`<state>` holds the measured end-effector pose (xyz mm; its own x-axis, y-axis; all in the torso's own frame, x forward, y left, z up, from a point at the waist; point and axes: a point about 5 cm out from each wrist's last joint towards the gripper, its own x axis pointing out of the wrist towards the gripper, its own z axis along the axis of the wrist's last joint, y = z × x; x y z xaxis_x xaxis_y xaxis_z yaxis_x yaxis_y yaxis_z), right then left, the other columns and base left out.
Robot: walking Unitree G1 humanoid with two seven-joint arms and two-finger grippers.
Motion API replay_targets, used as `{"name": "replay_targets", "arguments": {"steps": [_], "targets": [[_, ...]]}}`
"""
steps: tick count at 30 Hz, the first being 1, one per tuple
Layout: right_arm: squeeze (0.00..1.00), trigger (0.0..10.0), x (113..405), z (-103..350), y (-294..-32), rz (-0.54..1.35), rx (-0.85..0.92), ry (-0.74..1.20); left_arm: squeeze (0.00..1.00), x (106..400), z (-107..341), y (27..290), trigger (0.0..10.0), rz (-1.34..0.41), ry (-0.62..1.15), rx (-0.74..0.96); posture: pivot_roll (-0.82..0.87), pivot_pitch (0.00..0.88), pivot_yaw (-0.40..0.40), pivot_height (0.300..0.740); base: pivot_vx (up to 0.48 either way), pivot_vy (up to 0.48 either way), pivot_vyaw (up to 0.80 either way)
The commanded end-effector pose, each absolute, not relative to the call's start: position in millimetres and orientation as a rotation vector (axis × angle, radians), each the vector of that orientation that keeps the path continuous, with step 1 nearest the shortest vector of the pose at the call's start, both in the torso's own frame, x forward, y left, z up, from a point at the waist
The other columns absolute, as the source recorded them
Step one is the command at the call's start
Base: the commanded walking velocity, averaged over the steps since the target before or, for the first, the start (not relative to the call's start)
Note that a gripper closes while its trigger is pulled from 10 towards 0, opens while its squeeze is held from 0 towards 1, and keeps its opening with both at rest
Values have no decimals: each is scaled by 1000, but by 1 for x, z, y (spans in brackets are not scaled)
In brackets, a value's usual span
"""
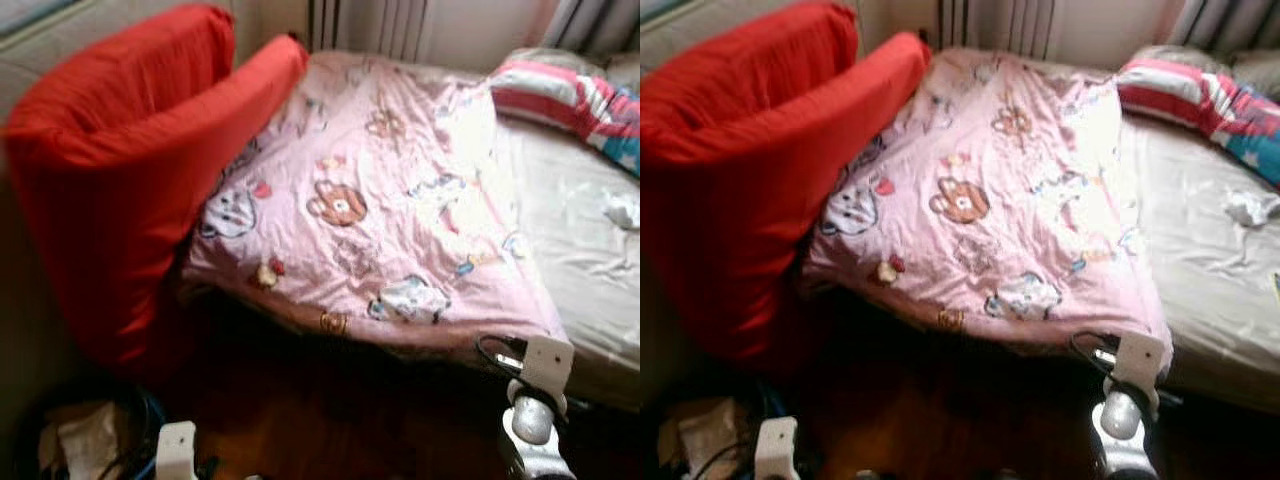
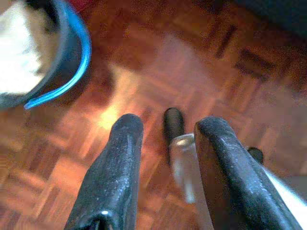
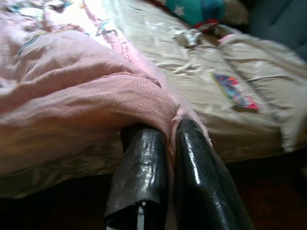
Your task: Clean up the room
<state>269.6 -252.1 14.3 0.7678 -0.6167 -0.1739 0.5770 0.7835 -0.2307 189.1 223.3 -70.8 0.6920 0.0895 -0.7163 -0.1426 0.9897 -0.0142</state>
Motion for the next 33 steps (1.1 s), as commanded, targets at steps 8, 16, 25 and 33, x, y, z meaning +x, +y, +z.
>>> {"name": "replay_targets", "arguments": {"steps": [8, 16, 25, 33], "targets": [[0, 10000, 245, -15, -257, -667, -109, 452, 0, 184, -75, 217, 10000, 110, 817, -59, 24, 128, -19, 740, 0, 0, 0], [0, 10000, 237, -15, -275, -744, -142, 490, 0, 185, -75, 216, 10000, 109, 812, -58, 22, 135, -20, 740, 0, 0, 0], [0, 10000, 234, -1, -300, -891, -206, 432, 0, 185, -75, 214, 10000, 97, 809, -62, 23, 138, -19, 740, 0, 0, 0], [118, 10000, 232, -5, -300, -893, -203, 469, 0, 185, -75, 214, 10000, 94, 809, -63, 26, 139, -16, 740, 0, 0, 0]]}}
